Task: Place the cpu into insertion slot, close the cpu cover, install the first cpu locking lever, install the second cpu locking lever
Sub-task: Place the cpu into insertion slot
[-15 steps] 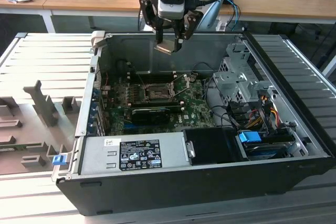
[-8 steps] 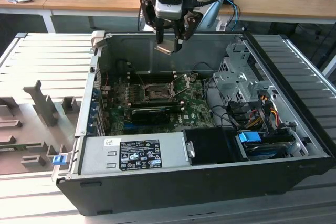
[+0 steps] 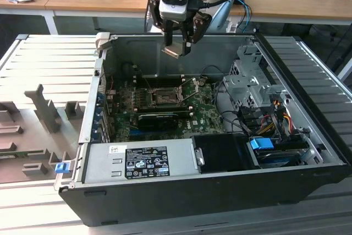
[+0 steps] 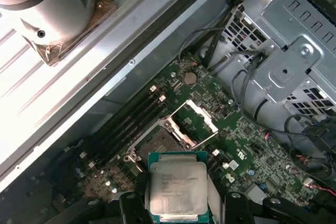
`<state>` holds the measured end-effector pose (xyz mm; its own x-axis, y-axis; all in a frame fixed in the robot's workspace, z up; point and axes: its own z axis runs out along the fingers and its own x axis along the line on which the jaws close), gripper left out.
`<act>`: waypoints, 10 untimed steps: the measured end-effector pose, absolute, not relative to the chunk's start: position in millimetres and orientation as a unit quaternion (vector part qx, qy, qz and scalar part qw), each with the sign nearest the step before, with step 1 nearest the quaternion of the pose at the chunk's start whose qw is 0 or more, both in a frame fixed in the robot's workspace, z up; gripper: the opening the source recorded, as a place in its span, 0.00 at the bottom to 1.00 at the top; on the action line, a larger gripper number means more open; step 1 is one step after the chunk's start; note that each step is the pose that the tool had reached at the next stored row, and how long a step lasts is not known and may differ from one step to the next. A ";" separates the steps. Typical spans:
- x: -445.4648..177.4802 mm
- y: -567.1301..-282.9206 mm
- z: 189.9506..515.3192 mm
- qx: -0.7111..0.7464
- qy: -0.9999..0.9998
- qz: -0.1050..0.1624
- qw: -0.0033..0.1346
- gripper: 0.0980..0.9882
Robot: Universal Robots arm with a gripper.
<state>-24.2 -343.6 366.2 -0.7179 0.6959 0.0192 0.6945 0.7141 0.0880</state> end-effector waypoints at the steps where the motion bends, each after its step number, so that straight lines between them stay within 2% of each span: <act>1: -24.2 -343.6 366.2 0.378 0.925 0.044 0.008 0.48; 10: -24.2 -343.6 365.7 0.403 0.914 0.044 0.009 0.48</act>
